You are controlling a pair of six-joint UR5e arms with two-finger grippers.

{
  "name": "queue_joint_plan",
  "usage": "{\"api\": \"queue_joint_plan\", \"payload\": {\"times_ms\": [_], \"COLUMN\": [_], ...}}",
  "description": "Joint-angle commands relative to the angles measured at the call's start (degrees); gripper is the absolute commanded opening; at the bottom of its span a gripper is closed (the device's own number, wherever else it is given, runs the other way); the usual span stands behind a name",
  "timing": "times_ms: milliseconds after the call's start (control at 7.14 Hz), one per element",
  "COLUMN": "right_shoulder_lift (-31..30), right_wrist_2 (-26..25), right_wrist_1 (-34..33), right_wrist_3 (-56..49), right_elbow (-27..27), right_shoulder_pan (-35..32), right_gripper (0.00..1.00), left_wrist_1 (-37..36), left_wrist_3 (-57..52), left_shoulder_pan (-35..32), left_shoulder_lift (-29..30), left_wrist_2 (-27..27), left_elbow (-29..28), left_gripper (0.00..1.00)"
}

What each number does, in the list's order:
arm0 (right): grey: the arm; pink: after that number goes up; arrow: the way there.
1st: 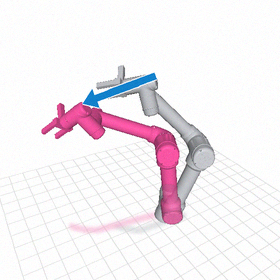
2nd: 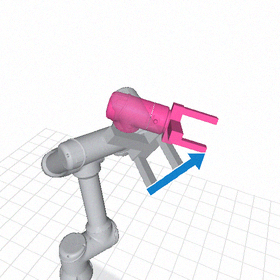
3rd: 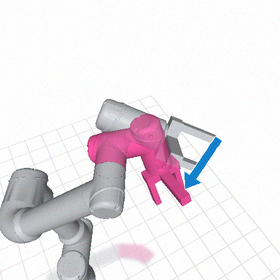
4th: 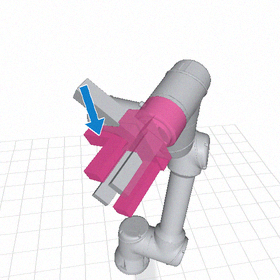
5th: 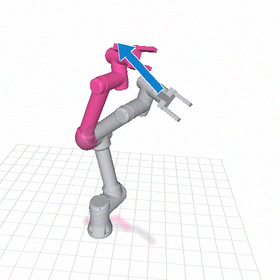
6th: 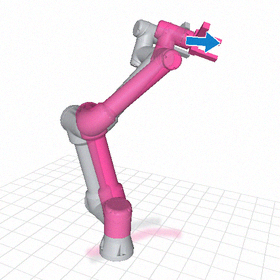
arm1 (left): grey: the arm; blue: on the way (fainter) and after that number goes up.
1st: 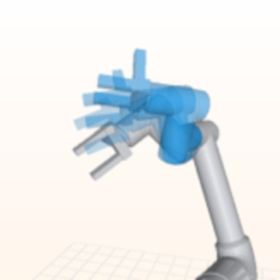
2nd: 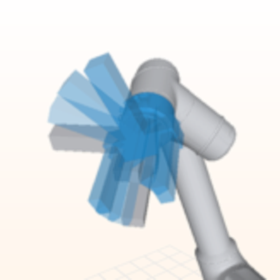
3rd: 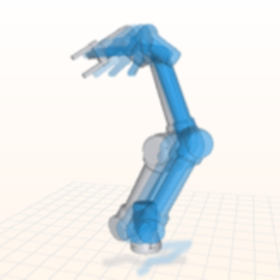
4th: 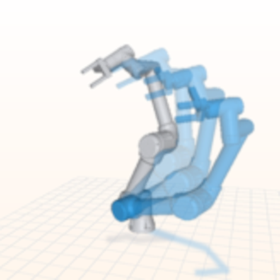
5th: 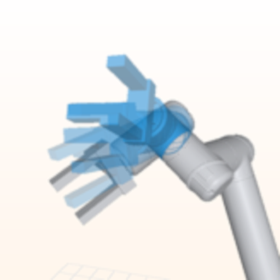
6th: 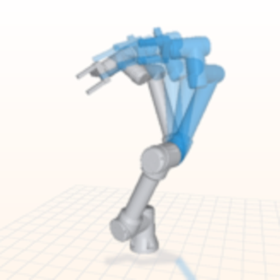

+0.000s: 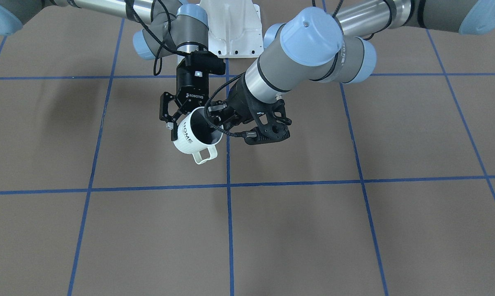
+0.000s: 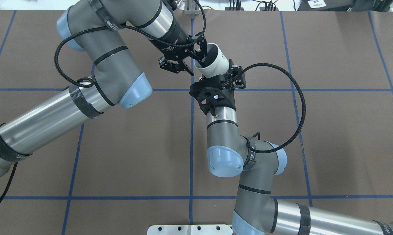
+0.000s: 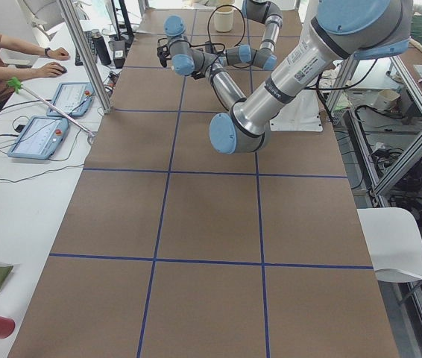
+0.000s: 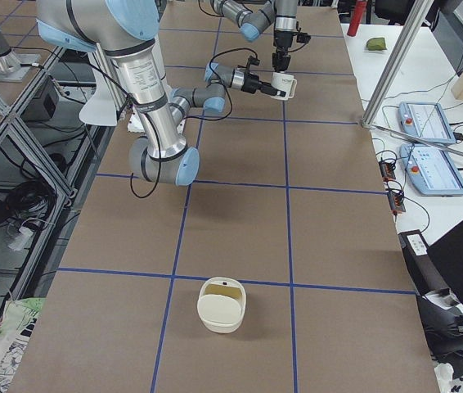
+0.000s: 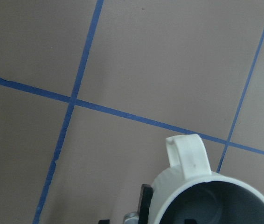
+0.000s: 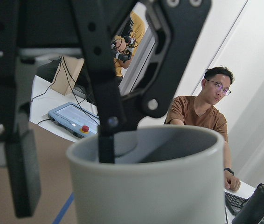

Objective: Left arm hands cup to right arm to dump lemon

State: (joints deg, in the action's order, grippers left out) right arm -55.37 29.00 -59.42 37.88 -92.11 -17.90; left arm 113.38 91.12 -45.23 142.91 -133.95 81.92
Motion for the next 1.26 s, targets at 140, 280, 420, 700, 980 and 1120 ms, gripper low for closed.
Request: {"api": "queue_joint_plan", "payload": {"times_ms": [140,280,420,700,980,1120], "right_shoulder_lift": [0.0,0.0,-0.1,-0.4,-0.7,-0.8], "right_wrist_2": [0.0,0.0,0.0,0.0,0.0,0.0], "right_wrist_1": [0.1,0.2,0.1,0.1,0.1,0.1], "right_wrist_3": [0.0,0.0,0.0,0.0,0.0,0.0], "right_elbow": [0.0,0.0,0.0,0.1,0.1,0.1], "right_shoulder_pan": [0.0,0.0,0.0,0.0,0.1,0.1], "right_gripper": [0.3,0.7,1.0,1.0,1.0,1.0], "left_wrist_1": [-0.1,-0.3,-0.4,-0.3,-0.3,-0.3], "left_wrist_3": [-0.2,0.2,0.4,0.4,0.5,0.5], "left_shoulder_pan": [0.1,0.0,-0.1,-0.4,-1.5,-3.7], "left_shoulder_lift": [0.1,0.1,0.3,0.2,0.3,0.4], "left_wrist_2": [0.0,0.0,-0.1,-0.1,-0.3,-0.5], "left_elbow": [-0.4,-0.7,-1.0,-1.0,-1.0,-1.1], "left_gripper": [0.0,0.0,0.0,0.0,0.0,0.0]}}
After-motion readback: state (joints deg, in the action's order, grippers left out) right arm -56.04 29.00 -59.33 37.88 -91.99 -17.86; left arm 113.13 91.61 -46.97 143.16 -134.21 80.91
